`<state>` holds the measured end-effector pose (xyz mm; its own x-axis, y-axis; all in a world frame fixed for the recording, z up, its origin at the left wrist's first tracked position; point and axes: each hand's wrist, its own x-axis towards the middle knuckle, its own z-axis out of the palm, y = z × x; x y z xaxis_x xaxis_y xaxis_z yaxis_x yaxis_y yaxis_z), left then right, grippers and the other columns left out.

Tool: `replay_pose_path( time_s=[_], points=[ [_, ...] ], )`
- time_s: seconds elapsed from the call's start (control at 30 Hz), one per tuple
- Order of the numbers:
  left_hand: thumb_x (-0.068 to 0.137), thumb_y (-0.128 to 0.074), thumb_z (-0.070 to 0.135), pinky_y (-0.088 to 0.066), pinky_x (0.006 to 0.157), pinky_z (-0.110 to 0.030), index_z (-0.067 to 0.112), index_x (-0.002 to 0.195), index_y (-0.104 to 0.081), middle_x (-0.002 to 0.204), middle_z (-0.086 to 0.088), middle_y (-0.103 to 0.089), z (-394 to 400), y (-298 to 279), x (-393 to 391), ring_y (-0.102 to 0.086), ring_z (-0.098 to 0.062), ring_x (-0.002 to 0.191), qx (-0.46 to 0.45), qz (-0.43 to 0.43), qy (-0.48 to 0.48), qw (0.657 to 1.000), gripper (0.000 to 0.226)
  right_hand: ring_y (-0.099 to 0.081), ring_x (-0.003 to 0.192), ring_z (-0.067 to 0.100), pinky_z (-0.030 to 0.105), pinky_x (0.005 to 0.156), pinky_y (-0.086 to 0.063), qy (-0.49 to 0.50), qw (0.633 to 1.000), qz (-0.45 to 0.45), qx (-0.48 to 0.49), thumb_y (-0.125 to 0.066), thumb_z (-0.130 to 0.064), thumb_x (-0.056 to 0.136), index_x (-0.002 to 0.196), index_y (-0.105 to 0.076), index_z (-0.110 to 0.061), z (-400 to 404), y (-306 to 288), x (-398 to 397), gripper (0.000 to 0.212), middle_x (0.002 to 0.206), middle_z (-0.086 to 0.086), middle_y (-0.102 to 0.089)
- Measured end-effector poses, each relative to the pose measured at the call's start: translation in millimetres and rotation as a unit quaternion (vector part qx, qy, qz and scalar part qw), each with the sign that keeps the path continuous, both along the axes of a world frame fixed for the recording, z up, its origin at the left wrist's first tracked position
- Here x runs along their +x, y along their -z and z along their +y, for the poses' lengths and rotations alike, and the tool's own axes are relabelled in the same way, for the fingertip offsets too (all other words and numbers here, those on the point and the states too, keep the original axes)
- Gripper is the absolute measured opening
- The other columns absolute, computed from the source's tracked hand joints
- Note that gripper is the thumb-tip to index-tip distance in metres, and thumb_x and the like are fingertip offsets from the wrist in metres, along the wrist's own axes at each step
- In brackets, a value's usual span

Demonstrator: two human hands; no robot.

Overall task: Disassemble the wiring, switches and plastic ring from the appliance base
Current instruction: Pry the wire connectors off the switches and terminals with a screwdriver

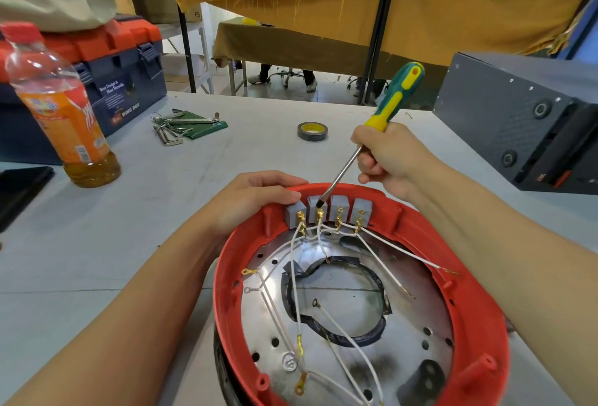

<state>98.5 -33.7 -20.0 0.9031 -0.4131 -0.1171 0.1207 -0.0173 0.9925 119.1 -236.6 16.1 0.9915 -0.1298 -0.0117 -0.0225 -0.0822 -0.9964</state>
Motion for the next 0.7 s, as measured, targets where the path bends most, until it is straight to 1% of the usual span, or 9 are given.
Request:
replay_pose_path(
  time_s=[0.13,0.27,0.47,0.57,0.7],
  points=[
    [0.082,-0.062,0.004,-0.052,0.056,-0.019,0.011,0.099,-0.072,0.084,-0.007,-0.073,-0.2,-0.1,0.8,-0.069,-0.013,0.065,0.000,-0.004,0.000,1.000,0.021,-0.023,0.029,0.007,0.017,0.036,-0.037,0.006,0.999,0.038,0.038,-0.046,-0.006,0.090,0.072,-0.043,-0.013,-1.7,5.2,1.7,0.020,0.034,-0.004,-0.036],
    [0.083,-0.061,0.004,-0.052,0.055,-0.018,0.011,0.100,-0.072,0.083,-0.007,-0.073,-0.1,-1.2,0.2,-0.069,-0.013,0.065,0.007,-0.008,0.004,1.000,0.022,-0.023,0.029,0.007,0.016,0.037,-0.037,0.009,0.997,0.050,0.055,-0.047,-0.006,0.090,0.071,-0.043,-0.013,-2.0,6.5,3.5,0.021,0.035,-0.004,-0.035],
    [0.082,-0.061,0.004,-0.052,0.054,-0.018,0.009,0.102,-0.071,0.083,-0.009,-0.073,-0.7,-1.4,-0.9,-0.068,-0.014,0.063,0.000,0.000,-0.001,1.000,0.023,-0.022,0.029,0.007,0.015,0.036,-0.036,0.011,0.995,0.063,0.071,-0.046,-0.006,0.090,0.074,-0.043,-0.014,-1.1,6.0,4.4,0.018,0.034,-0.005,-0.034],
    [0.082,-0.061,0.004,-0.052,0.055,-0.018,0.011,0.099,-0.072,0.082,-0.008,-0.073,-0.8,-1.4,-1.3,-0.068,-0.013,0.063,0.002,-0.004,0.000,1.000,0.021,-0.023,0.029,0.008,0.017,0.037,-0.039,0.002,0.997,0.035,0.064,-0.046,-0.006,0.091,0.072,-0.042,-0.013,-1.8,5.7,2.1,0.020,0.035,-0.004,-0.036],
    [0.082,-0.061,0.004,-0.052,0.055,-0.019,0.013,0.094,-0.074,0.082,-0.008,-0.074,-0.7,-1.7,-1.1,-0.069,-0.014,0.064,0.004,-0.005,0.000,1.000,0.019,-0.028,0.029,0.010,0.022,0.040,-0.045,-0.011,0.998,-0.056,0.014,-0.046,-0.005,0.092,0.068,-0.042,-0.011,-1.0,2.0,-4.3,0.025,0.034,-0.003,-0.038]
  ],
)
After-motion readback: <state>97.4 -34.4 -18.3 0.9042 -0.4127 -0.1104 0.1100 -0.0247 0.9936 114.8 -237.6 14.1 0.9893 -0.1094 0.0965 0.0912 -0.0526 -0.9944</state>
